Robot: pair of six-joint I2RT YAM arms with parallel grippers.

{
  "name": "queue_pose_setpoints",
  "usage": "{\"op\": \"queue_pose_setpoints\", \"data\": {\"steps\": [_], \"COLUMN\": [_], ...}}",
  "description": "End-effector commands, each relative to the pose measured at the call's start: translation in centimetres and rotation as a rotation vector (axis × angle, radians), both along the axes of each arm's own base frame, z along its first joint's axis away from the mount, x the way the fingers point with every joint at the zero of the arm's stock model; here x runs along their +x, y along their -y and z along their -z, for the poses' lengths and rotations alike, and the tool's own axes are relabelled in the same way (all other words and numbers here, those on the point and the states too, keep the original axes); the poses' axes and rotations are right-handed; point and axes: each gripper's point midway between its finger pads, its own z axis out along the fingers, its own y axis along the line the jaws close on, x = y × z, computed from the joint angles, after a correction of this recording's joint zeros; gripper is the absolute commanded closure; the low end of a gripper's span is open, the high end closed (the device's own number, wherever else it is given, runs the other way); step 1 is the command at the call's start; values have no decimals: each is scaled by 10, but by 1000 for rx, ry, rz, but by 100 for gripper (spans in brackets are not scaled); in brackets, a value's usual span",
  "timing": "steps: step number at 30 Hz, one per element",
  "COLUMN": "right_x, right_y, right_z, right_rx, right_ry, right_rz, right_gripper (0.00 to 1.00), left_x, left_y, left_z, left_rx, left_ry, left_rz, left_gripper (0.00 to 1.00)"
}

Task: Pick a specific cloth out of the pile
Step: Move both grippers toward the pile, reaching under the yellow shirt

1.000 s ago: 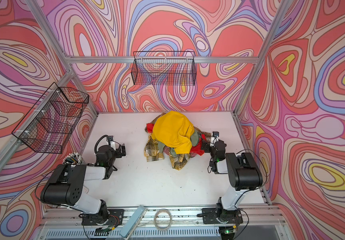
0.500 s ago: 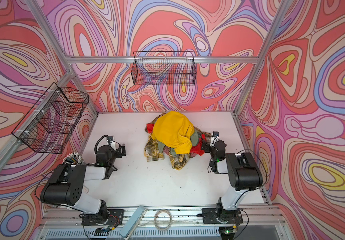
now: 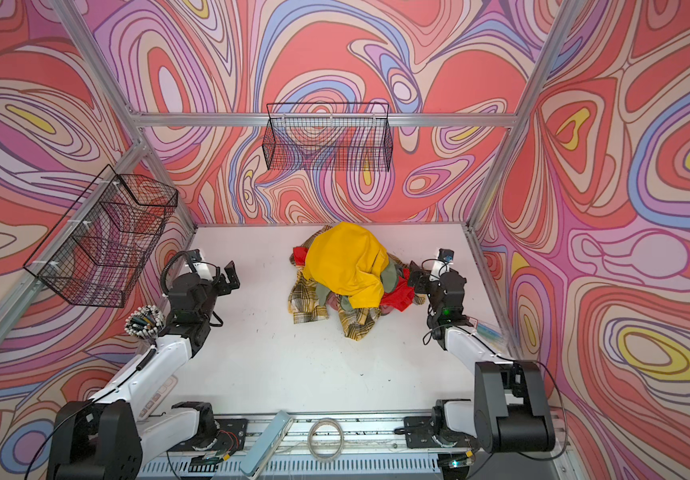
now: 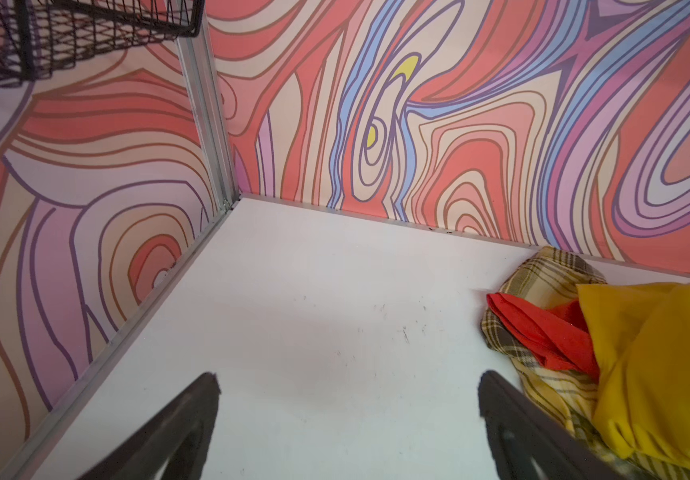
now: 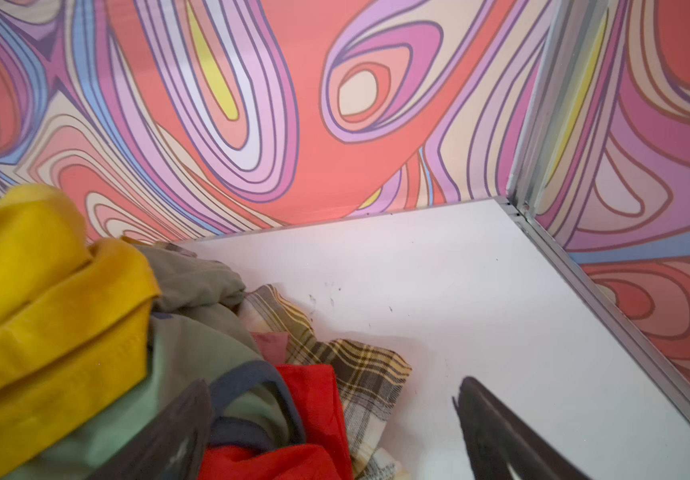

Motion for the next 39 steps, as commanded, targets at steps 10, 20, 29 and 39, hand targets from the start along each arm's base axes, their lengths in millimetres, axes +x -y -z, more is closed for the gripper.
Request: {"op": "queue_pose_setpoints", "data": {"steps": [10,20,29,39], "right_x": [-60,-107,-156,-177], "right_y": [-54,-125,-192,-224], "right_z": [-29,-5,38,83], "right_rx": [155,18,-264,-363], "right_ry": [-63,-156,-250,-359], "right_rz": [-240,-343,-355,-265], "right_gripper": [17,29,30,30], "left_x": [-47,-62,-64,-73], "left_y": [102,143,139,123], "left_z": [28,76,84,82], "left_rx": [16,19,9,51], "left_ry": [-129,-223,-237,-233], "left_rz": [173,248,223,182], "left_gripper": [3,4,3,0]}}
